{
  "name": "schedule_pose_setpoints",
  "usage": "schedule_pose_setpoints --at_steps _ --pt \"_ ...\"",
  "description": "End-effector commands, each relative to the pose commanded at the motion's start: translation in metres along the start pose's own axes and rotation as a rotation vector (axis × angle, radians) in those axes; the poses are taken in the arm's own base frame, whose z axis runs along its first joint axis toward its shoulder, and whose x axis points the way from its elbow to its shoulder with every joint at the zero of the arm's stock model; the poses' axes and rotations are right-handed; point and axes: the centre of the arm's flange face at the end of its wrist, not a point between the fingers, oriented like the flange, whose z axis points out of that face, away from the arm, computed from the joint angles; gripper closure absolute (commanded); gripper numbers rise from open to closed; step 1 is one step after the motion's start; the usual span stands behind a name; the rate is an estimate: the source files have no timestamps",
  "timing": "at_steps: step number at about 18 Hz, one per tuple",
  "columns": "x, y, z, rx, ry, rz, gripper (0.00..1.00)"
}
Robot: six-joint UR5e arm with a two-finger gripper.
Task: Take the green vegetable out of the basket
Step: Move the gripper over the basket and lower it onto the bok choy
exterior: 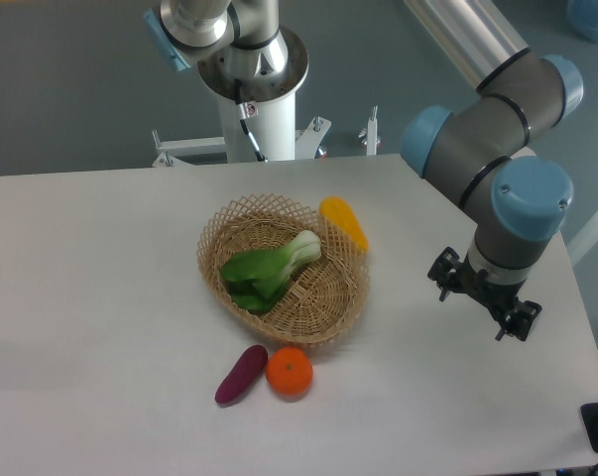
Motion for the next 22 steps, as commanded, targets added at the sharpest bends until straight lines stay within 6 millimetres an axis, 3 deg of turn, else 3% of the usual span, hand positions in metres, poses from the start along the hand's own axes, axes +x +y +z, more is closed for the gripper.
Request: schedule_pose_setpoints --at_steps 3,7,13,17,22 --pt "0.011 -0.003 0.000 -0.003 0.009 0.005 0.00" --pt "0.051 -0.008 0.002 0.003 0.015 0.027 0.00" --pt "0.136 -0.031 0.008 0.002 0.046 0.093 0.00" --pt "0.197 -0.046 0.028 -0.027 0.107 0.153 0.00" --pt "0.242 -0.062 0.048 -0.048 0.159 0.160 0.00"
